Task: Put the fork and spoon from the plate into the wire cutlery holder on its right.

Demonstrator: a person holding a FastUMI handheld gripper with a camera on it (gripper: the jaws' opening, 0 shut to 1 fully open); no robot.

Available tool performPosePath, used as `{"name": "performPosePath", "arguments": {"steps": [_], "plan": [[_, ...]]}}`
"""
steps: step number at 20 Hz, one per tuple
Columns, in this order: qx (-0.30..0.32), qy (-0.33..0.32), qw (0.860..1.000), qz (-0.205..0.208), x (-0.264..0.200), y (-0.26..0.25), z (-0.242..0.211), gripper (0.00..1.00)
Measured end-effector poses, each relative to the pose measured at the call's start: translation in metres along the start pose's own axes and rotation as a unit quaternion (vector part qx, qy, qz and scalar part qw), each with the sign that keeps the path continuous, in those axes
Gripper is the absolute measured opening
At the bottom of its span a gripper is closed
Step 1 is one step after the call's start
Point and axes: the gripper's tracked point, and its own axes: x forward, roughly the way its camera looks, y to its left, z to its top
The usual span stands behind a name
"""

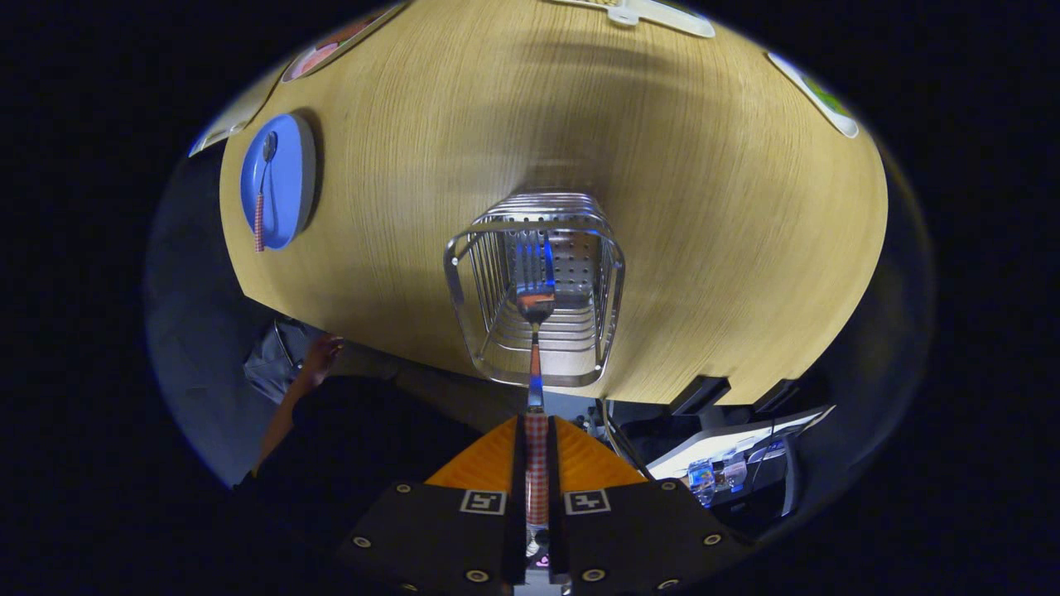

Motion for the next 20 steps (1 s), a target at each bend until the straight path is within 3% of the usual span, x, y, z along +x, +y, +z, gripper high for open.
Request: {"name": "performPosePath", "arguments": {"steps": [11,16,20], "plan": [[0.017,-0.073,0.997,0.015,-0.026,-0.003,0.019,0.14],[0.011,-0.192,0.981,0.030,-0.055,0.018,0.033,0.34],[0.012,-0.315,0.948,0.045,-0.083,0.045,0.048,0.57]]}}
